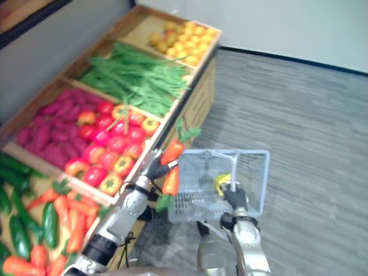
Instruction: Pick vegetable in the basket
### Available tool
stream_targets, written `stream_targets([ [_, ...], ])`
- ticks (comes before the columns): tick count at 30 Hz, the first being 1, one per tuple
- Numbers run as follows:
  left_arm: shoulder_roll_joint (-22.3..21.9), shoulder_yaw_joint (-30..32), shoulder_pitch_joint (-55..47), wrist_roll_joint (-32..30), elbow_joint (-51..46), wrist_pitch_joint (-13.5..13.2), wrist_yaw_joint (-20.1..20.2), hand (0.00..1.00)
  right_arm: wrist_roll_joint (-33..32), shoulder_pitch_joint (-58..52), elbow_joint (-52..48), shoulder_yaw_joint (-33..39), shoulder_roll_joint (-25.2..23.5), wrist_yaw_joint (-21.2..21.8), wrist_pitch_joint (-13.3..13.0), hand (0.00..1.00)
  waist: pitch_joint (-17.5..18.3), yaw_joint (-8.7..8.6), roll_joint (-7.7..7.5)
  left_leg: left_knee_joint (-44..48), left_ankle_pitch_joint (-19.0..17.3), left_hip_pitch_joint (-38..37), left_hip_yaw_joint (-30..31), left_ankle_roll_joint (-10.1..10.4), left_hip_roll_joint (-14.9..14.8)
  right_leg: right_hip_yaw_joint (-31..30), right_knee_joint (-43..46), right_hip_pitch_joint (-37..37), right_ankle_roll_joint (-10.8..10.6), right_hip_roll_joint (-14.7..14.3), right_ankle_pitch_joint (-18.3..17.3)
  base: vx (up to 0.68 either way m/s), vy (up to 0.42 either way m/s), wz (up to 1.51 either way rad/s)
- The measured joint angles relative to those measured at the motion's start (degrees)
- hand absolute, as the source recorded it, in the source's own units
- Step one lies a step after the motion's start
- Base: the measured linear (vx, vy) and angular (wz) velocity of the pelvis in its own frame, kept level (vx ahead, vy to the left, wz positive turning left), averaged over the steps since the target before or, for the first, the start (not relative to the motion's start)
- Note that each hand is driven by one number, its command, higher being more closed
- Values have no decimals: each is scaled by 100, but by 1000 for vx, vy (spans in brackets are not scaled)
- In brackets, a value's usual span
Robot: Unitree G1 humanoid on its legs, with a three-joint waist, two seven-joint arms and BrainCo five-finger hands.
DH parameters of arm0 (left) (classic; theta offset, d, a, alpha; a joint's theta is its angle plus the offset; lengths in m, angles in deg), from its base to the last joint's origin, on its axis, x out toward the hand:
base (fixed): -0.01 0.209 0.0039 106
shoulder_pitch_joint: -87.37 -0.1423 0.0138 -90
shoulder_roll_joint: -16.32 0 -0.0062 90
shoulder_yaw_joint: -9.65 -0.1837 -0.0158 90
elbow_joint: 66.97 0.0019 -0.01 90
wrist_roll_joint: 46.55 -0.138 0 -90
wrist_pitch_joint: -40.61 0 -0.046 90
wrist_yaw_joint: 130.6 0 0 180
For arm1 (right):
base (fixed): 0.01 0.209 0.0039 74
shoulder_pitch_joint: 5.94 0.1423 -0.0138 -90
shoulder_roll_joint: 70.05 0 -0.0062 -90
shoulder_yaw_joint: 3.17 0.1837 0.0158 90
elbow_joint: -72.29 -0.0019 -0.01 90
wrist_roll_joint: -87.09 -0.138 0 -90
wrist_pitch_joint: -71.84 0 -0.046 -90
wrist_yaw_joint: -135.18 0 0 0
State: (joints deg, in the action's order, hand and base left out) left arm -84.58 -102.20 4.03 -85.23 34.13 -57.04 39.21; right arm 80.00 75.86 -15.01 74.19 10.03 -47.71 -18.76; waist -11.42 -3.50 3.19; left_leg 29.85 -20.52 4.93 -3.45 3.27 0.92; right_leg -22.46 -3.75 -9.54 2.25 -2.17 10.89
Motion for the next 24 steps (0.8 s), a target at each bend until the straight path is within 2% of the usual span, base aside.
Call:
stream_targets([
  [1, -19, -34, 0, 7, 20, -1, -18, 100, -127, -8, -18, -234, 90, 102, -48, 100, -14, 54, 120, -637, 249, 24, 76, -70, -99, -25, -75, 11, -3, -176, 11, -138, 207, -176],
  [2, -19, -34, 0, 7, 20, -1, -18, 100, -127, -8, -18, -234, 90, 102, -48, 100, -14, 54, 120, -637, 249, 24, 76, -70, -99, -25, -75, 11, -3, -176, 11, -123, 210, -191],
  [3, -52, -23, 59, 40, 154, 2, -41, 100, -183, -73, -71, -363, 109, 236, -55, 100, -62, 104, 123, -868, 168, -159, -444, -381, -240, -75, -185, 46, -100, -227, -34, -28, 185, -152],
  [4, -50, -65, 202, 124, 423, 11, -49, 100, -183, -226, -285, -399, 90, 342, -57, 100, -91, -13, 16, -1302, 272, -362, -738, -442, -157, 97, 1, -65, -549, -79, -15, 31, 169, -163],
  [5, -56, -92, 260, 142, 516, 29, -56, 100, -183, -285, -363, -395, 88, 375, -58, 100, -94, -79, -58, -1501, 351, -437, -804, -464, -89, 147, 105, -99, -621, -12, -17, 117, 124, -70],
  [6, -57, -200, 393, 161, 647, 60, -93, 100, -208, -366, -457, -358, 77, 379, -58, 100, -85, -180, -157, -1740, 488, -476, -866, -460, 18, 146, 101, -181, -618, 60, 33, 174, 146, -28],
  [7, -103, -471, 727, 195, 896, 102, -108, 100, -312, -460, -514, -206, 62, 370, -58, 100, -101, -323, -189, -1806, 614, -428, -965, -508, 53, 232, 141, -346, -595, 102, 148, 180, 142, -25],
  [9, -210, -688, 995, 226, 1156, 128, -107, 100, -396, -530, -515, -145, 47, 299, -44, 100, -104, -339, -191, -1784, 622, -381, -1144, -514, -11, 634, 169, -488, -409, 59, 273, 119, 71, -30],
  [10, -256, -736, 1040, 313, 1230, 145, -113, 100, -493, -541, -520, -163, 33, 262, -38, 100, -105, -338, -191, -1771, 647, -395, -1364, -550, -97, 1528, 275, -514, 179, 74, 7, 106, 26, -51],
  [11, -323, -760, 1059, 384, 1245, 171, -118, 100, -552, -509, -522, -165, 36, 257, -37, 100, -137, -337, -133, -1761, 647, -467, -1513, -550, -175, 2820, 957, -758, 763, 341, -574, 107, 35, -53],
  [12, -325, -769, 1051, 389, 1245, 180, -120, 100, -558, -527, -522, -167, 30, 257, -37, 100, -134, -325, -163, -1709, 629, -527, -1596, -526, -173, 3282, 1279, -825, 785, 505, -640, 132, 55, -71],
  [13, -306, -755, 1017, 435, 1247, 199, -132, 100, -557, -585, -520, -216, 60, 256, -34, 100, -141, -292, -179, -1455, 546, -610, -1783, -414, -215, 3467, 1603, -817, 720, 452, -514, 88, 43, -71],
  [14, -268, -723, 1020, 439, 1242, 191, -142, 100, -566, -565, -522, -250, 67, 257, -34, 100, -139, -291, -226, -1338, 599, -600, -1858, -463, -225, 3344, 1558, -790, 802, 403, -411, 24, 45, -97],
  [15, -143, -643, 1057, 448, 1254, 161, -153, 100, -582, -426, -541, -317, 77, 261, -34, 100, -139, -212, -362, -1460, 522, -557, -1900, -534, -133, 2888, 1205, -736, 389, 334, -9, -76, 59, -118],
  [16, -144, -545, 1173, 560, 1284, 127, -170, 100, -704, -320, -658, -343, 156, 270, -46, 100, -116, -87, -173, -2136, 1100, -540, -2031, -705, -315, 2669, 1102, -652, 76, 226, -94, -72, 76, -114],
  [17, -161, -500, 1214, 569, 1291, 131, -170, 100, -757, -316, -706, -348, 172, 280, -69, 100, -94, -76, -146, -2216, 1016, -619, -2022, -632, -325, 2888, 1669, -762, 197, 352, -714, 28, 56, -87],
  [18, -146, -502, 1269, 616, 1302, 125, -186, 100, -831, -332, -754, -354, 123, 300, -75, 100, -74, -95, -260, -2411, 1016, -667, -2131, -630, -224, 3212, 2304, -765, -234, 788, -1461, 58, -26, -39],
  [19, -162, -520, 1235, 634, 1394, 127, -223, 100, -851, -369, -755, -399, 87, 332, -74, 100, -36, -82, -348, -2470, 1040, -675, -2201, -590, -193, 3252, 2039, -533, -545, 1039, -1669, 63, -67, -41],
  [20, -169, -515, 1215, 633, 1460, 143, -224, 100, -857, -357, -755, -433, 100, 365, -73, 100, -35, -18, -331, -2489, 1064, -682, -2288, -552, -238, 3303, 1824, -449, -603, 1005, -1606, -5, -128, -51],
  [21, -160, -509, 1138, 630, 1629, 217, -218, 100, -878, -355, -783, -537, 101, 440, -73, 100, -20, -12, -274, -2486, 1160, -679, -2404, -500, -325, 3276, 1406, -291, -448, 869, -1282, 11, -148, -54],
  [22, -161, -495, 1033, 627, 1745, 263, -220, 100, -964, -416, -852, -607, 106, 493, -73, 100, 2, -23, -244, -2478, 1229, -697, -2443, -417, -403, 3248, 983, -89, -385, 739, -1053, 16, -164, -44],
  [24, -173, -498, 925, 622, 1779, 291, -224, 100, -983, -631, -1050, -607, 81, 502, -73, 100, 10, -14, -243, -2478, 1297, -728, -2448, -306, -487, 3205, 488, 132, -300, 595, -809, 35, -179, -28],
])
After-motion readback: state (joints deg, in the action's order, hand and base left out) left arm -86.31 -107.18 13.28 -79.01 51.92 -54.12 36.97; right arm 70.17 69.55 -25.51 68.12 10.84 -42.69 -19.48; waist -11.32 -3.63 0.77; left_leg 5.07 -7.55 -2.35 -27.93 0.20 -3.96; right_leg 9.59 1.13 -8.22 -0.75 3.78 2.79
